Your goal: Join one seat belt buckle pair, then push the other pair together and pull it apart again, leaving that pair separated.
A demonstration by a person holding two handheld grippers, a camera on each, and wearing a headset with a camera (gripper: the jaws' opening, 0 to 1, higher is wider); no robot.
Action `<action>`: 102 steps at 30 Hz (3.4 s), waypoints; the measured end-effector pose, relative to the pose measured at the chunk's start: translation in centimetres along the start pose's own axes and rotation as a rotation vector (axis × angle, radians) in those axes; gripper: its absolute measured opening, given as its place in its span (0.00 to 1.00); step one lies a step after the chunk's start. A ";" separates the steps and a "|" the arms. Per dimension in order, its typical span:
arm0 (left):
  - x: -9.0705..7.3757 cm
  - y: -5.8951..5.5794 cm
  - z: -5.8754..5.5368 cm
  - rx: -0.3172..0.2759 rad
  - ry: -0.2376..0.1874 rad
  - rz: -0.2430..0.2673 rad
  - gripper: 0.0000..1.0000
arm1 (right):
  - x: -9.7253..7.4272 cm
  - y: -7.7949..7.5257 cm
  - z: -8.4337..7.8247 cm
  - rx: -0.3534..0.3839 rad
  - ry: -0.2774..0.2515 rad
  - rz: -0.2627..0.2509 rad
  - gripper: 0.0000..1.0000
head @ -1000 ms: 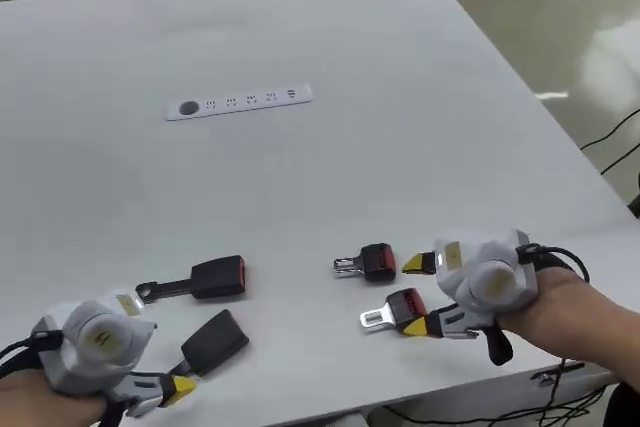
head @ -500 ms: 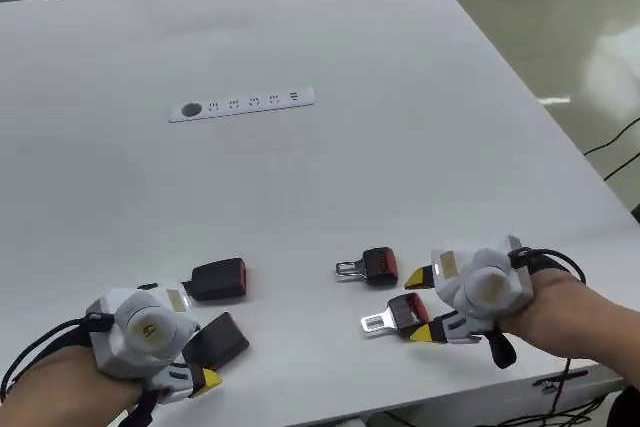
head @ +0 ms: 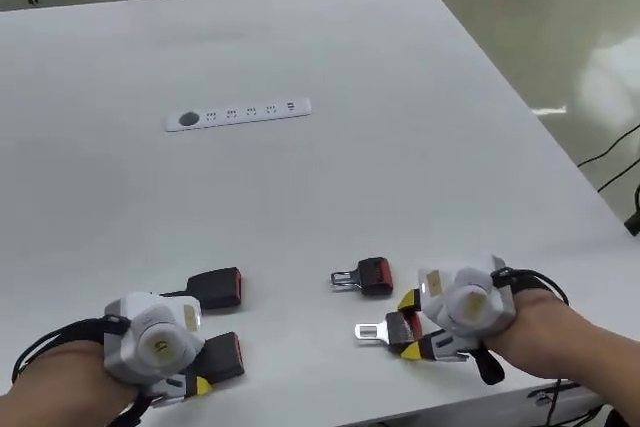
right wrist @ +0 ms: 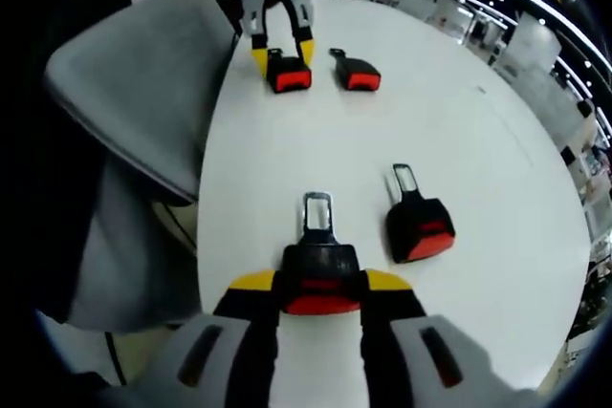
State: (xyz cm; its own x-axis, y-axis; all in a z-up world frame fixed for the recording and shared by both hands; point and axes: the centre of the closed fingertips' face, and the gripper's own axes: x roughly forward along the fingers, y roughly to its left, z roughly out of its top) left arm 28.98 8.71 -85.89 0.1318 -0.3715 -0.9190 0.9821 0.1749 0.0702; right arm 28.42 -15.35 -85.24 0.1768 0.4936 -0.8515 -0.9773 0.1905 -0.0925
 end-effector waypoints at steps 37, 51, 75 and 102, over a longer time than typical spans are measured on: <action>0.2 -0.3 0.3 0.087 0.066 -0.055 0.33 | 4.6 1.5 8.0 -0.062 -0.016 0.047 0.31; 0.3 -0.5 0.4 0.124 0.099 -0.065 0.33 | 7.2 2.9 12.3 -0.091 -0.042 0.069 0.31; 0.3 -0.5 0.3 0.098 0.071 -0.053 0.32 | 8.1 3.0 14.2 -0.159 -0.055 0.084 0.30; 0.4 -0.5 0.3 0.113 0.068 -0.074 0.31 | 9.0 3.6 16.0 -0.103 -0.081 0.087 0.28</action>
State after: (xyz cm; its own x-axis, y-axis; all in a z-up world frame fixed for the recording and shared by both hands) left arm 28.61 8.25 -86.15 0.0533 -0.3162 -0.9472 0.9982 0.0446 0.0413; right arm 28.39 3.37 -84.92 0.0956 0.5722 -0.8146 -0.9954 0.0579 -0.0762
